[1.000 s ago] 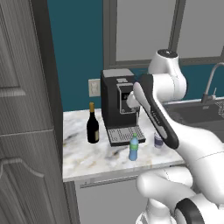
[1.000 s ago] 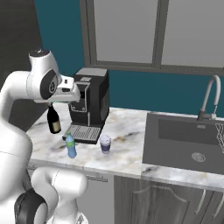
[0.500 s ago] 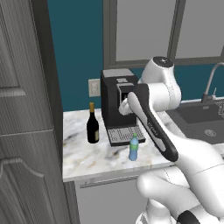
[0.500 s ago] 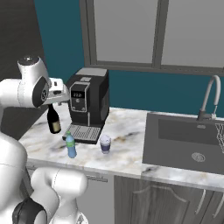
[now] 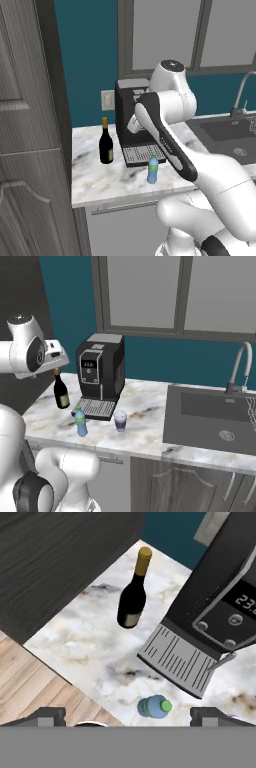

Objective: Move the drinks to the dining counter.

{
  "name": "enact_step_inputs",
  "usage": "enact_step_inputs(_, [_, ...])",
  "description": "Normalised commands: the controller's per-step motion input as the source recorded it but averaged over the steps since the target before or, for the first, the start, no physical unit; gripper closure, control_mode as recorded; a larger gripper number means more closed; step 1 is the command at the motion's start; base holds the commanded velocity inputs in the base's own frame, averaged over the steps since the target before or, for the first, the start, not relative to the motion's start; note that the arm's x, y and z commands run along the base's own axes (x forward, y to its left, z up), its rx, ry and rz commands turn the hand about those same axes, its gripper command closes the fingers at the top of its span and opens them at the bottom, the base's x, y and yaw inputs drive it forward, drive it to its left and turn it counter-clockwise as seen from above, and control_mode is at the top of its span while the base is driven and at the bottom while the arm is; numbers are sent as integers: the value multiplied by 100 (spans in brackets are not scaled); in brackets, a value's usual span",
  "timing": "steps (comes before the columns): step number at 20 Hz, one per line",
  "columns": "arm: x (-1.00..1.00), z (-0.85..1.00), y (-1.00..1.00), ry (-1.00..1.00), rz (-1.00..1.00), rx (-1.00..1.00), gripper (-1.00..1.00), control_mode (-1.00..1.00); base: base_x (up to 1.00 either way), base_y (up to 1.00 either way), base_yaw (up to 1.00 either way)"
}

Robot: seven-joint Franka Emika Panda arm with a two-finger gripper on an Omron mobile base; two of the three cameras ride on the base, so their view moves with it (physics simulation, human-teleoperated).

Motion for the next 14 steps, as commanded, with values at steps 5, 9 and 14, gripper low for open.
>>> enact_step_inputs(5, [9,14,16,11,11,-7,-100,-100,0,0,0])
enact_step_inputs(9, [9,3,0,7,26,0,-100,-100,0,0,0])
enact_step_inputs(14, [9,0,11,0,27,-1,-100,-100,0,0,0])
